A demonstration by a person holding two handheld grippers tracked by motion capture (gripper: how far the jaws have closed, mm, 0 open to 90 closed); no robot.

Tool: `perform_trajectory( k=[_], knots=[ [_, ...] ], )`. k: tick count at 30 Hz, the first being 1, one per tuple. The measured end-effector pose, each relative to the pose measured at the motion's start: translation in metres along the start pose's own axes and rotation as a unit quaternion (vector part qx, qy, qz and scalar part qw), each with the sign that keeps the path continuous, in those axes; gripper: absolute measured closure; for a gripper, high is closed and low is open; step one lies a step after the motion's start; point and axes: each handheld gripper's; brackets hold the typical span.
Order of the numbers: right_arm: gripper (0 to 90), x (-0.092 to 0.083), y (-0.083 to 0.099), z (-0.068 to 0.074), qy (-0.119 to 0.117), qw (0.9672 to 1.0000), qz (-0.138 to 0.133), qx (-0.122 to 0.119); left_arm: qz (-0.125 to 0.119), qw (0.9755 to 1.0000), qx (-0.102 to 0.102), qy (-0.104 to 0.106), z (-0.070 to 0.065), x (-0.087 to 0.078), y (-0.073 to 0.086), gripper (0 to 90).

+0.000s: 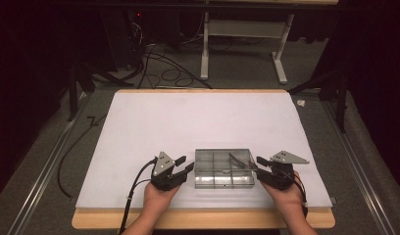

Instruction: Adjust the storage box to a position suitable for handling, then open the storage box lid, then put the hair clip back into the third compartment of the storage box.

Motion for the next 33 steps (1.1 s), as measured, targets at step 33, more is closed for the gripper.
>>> perform_trajectory(
  k=[33],
  knots=[
    [61.8, 0.0, 0.014, -0.002, 0.037, 0.9987, 0.034, 0.001, 0.023, 0.9997, -0.003, -0.001, -0.006, 0.003, 0.008, 58.6]
  ],
)
Point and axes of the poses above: each handheld gripper's, and its own axes: x roughly forward along the jaws, y roughly out of its underside, z roughly to its left
